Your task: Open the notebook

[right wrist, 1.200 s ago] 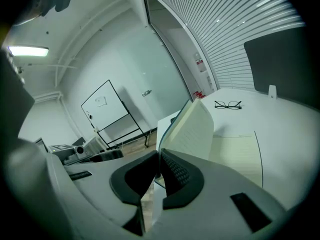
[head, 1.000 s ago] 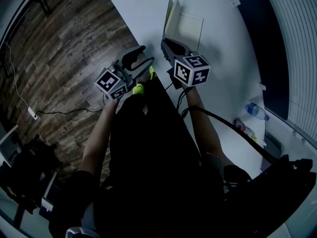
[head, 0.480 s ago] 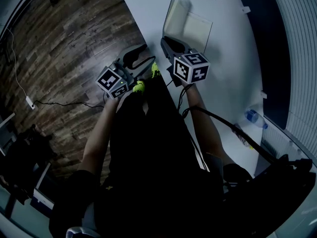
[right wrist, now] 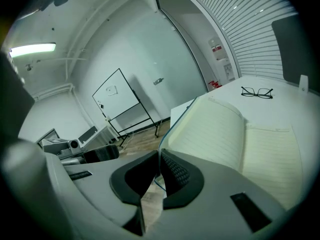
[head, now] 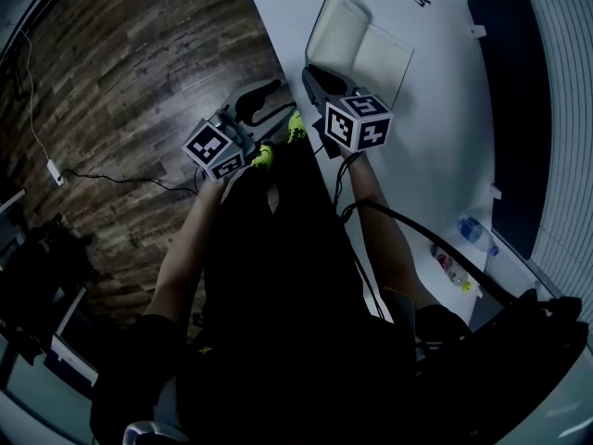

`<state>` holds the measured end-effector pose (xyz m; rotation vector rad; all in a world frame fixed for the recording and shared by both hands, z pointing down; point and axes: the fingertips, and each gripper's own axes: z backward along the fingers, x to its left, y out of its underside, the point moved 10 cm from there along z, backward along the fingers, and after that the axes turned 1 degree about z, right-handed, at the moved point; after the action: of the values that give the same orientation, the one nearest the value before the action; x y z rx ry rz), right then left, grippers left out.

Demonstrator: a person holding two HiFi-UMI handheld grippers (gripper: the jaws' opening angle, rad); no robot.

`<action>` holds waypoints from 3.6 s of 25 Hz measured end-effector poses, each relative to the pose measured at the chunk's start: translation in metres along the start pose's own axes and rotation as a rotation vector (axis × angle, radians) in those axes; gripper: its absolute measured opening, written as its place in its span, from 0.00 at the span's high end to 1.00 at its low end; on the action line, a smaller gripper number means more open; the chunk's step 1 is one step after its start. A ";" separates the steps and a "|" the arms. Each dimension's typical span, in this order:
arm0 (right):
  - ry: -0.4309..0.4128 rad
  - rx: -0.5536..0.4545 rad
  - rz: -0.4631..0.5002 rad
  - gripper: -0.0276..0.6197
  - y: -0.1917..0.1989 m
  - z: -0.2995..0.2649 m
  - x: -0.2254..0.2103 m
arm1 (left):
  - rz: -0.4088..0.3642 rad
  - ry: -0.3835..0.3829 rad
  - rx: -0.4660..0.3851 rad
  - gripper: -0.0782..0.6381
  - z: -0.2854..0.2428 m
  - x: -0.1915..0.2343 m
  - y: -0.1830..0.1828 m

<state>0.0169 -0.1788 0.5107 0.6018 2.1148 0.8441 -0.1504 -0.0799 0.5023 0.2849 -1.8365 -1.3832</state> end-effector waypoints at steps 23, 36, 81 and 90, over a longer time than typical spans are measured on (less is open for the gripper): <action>-0.033 0.042 -0.029 0.87 0.011 -0.034 -0.001 | 0.009 -0.038 -0.012 0.61 0.021 0.013 0.006; -0.029 0.015 -0.057 0.87 0.010 -0.034 0.002 | 0.011 -0.041 -0.016 0.61 0.028 0.012 0.001; 0.017 -0.017 -0.022 0.94 0.002 0.005 0.015 | 0.003 0.034 0.004 0.69 0.025 0.000 -0.020; 0.033 -0.034 -0.006 0.94 -0.006 0.022 0.022 | -0.004 0.054 0.007 0.69 0.020 -0.003 -0.031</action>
<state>0.0204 -0.1606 0.4850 0.5668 2.1267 0.8898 -0.1706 -0.0758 0.4719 0.3271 -1.7977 -1.3588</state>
